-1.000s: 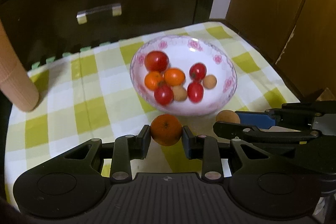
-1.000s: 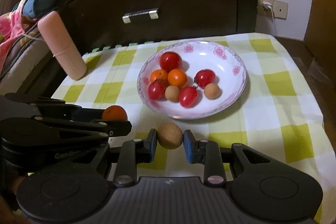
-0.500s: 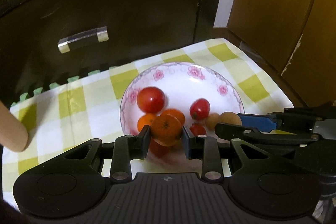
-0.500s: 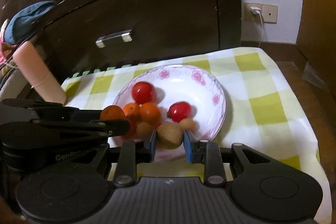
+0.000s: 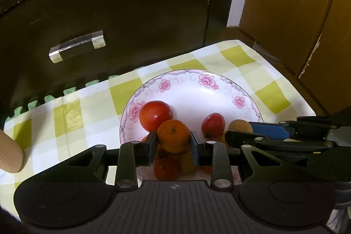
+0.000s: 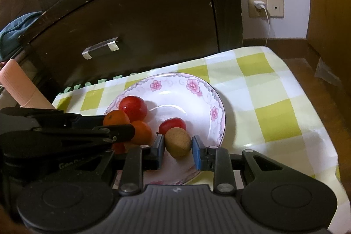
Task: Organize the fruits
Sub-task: 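Carry the tangerine and brown fruit into the flowered bowl with both tools, then open both tools to release the fruits into the bowl and withdraw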
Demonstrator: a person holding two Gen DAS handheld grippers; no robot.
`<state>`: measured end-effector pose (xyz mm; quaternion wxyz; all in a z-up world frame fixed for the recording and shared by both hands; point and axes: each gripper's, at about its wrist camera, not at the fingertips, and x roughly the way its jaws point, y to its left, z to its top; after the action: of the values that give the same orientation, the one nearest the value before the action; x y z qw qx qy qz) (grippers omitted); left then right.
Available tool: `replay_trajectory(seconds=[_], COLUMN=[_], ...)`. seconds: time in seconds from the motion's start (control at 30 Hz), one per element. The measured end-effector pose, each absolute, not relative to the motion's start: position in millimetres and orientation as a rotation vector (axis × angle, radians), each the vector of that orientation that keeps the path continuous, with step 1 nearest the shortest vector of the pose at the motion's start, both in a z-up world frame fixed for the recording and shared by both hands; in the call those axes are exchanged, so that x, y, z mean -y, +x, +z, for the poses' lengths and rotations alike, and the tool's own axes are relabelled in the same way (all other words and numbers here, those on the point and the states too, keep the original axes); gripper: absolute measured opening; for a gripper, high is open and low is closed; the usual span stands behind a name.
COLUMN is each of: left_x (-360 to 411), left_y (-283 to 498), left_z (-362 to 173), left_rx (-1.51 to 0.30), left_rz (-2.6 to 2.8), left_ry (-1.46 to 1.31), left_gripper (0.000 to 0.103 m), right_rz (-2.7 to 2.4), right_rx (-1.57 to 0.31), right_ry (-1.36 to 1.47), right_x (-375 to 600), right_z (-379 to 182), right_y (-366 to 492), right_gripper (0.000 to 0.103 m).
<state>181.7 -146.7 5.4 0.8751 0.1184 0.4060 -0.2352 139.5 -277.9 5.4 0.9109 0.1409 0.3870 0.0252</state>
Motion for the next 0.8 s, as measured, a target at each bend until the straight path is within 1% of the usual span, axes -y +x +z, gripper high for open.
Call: replay_trajectory(seconds=[0.3, 0.43, 0.8], left_x=[146.3, 145.8, 139.5], left_y=[187.6, 187.6, 190.8], left_z=[3.5, 3.5, 5.1], left_rx=[-0.853, -0.848, -0.844], left_rz=[-0.483, -0.473, -0.455], left_ry=[0.24, 0.24, 0.223], left_gripper=[0.039, 0.046, 0.057], right_rz=[0.067, 0.067, 0.062], right_rx=[-0.787, -0.785, -0.779], right_ry=[0.306, 0.311, 0.336], right_x=[277.5, 278.1, 280.0], right_z=[2.4, 2.4, 3.2], right_y=[144.9, 144.9, 144.8], right_gripper=[0.028, 0.028, 0.028])
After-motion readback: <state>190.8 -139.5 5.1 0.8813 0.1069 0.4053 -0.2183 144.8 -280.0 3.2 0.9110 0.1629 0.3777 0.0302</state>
